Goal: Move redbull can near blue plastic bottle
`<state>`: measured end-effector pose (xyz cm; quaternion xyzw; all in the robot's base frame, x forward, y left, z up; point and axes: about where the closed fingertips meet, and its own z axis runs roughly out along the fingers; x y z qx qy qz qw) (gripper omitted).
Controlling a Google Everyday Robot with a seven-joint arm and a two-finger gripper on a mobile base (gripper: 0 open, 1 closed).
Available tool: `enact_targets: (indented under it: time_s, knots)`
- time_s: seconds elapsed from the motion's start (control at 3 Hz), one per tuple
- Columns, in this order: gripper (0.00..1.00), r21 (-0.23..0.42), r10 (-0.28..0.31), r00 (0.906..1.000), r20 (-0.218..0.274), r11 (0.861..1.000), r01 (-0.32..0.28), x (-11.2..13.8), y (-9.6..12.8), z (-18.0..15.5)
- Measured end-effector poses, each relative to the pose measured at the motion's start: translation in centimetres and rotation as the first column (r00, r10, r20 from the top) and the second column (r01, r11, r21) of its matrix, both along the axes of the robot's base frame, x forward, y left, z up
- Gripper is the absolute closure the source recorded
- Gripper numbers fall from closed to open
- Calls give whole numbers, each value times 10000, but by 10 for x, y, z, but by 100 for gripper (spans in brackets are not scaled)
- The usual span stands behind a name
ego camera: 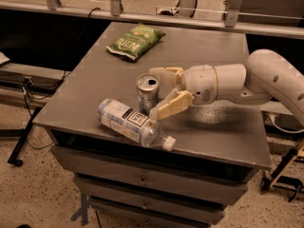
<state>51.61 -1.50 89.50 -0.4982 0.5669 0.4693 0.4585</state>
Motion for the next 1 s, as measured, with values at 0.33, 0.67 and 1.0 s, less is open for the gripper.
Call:
enact_targets:
  time_s: [0.33,0.67,1.0]
  knots:
    - [0,-118,-132,9996,247,9998,135,8,-9,5]
    - [0,-541,-735,9939,817,9955,780,41,-49,19]
    - [0,-848,-1949,9675,1611,9739,2103,83,-108,50]
